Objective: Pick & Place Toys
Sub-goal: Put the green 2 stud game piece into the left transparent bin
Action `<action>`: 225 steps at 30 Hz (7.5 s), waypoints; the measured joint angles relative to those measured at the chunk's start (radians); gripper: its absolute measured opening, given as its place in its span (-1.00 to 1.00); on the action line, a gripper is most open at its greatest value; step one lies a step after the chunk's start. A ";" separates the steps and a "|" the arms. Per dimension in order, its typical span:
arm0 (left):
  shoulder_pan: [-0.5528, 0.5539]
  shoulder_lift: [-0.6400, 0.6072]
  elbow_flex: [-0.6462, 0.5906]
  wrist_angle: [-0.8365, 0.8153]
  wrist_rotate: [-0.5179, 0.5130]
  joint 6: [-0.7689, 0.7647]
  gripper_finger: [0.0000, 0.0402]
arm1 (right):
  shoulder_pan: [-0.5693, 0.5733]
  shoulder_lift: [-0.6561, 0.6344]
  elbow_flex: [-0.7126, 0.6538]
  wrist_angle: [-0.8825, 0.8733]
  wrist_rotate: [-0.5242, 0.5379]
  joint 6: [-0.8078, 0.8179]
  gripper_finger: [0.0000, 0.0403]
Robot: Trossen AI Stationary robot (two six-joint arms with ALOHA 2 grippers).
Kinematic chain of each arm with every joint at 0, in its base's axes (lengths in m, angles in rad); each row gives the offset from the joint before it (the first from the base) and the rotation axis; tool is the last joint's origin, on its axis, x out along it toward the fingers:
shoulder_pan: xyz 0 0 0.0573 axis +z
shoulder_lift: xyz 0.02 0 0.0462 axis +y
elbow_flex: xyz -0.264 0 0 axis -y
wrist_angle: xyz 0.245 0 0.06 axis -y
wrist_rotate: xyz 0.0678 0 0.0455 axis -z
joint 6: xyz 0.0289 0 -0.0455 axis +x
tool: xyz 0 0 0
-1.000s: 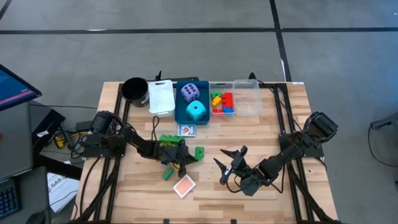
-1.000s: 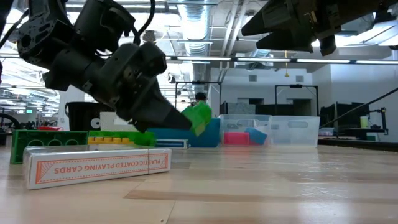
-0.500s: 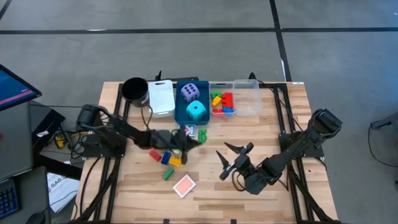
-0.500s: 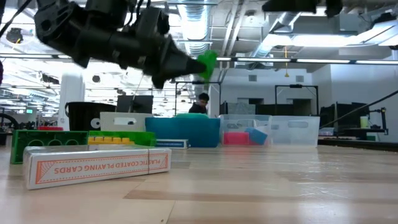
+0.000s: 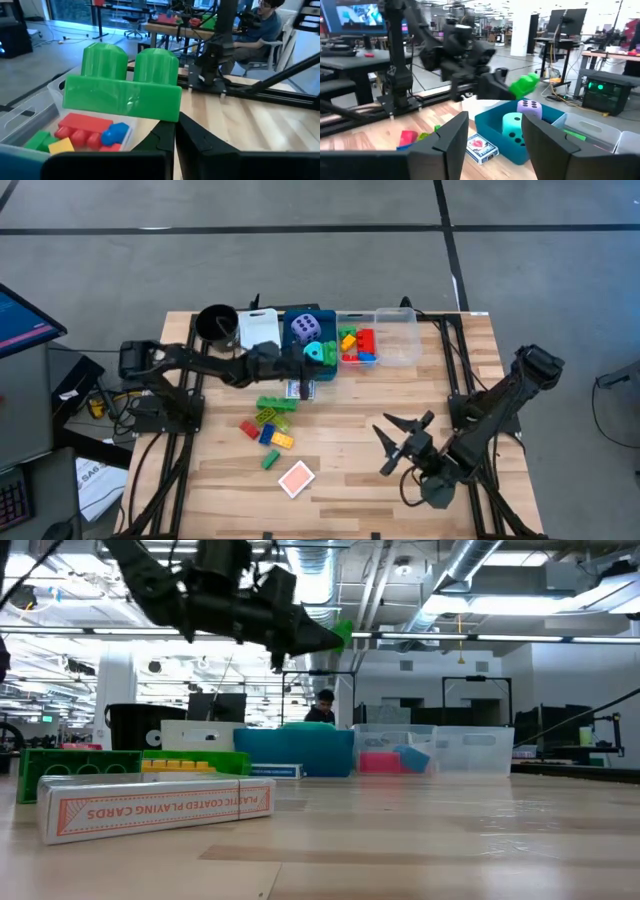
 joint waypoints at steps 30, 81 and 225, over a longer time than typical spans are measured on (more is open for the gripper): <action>0.132 0.275 0.342 -0.202 0.084 -0.046 -0.62 | -0.104 -0.001 0.000 -0.758 -0.222 0.719 -0.21; -0.265 -0.435 0.015 -0.642 0.227 -0.034 0.18 | -0.022 0.504 0.370 -0.052 -0.349 0.481 0.03; -0.279 -0.474 -0.110 -0.796 0.232 -0.085 0.18 | -0.230 0.898 1.048 -1.143 -1.261 1.622 0.47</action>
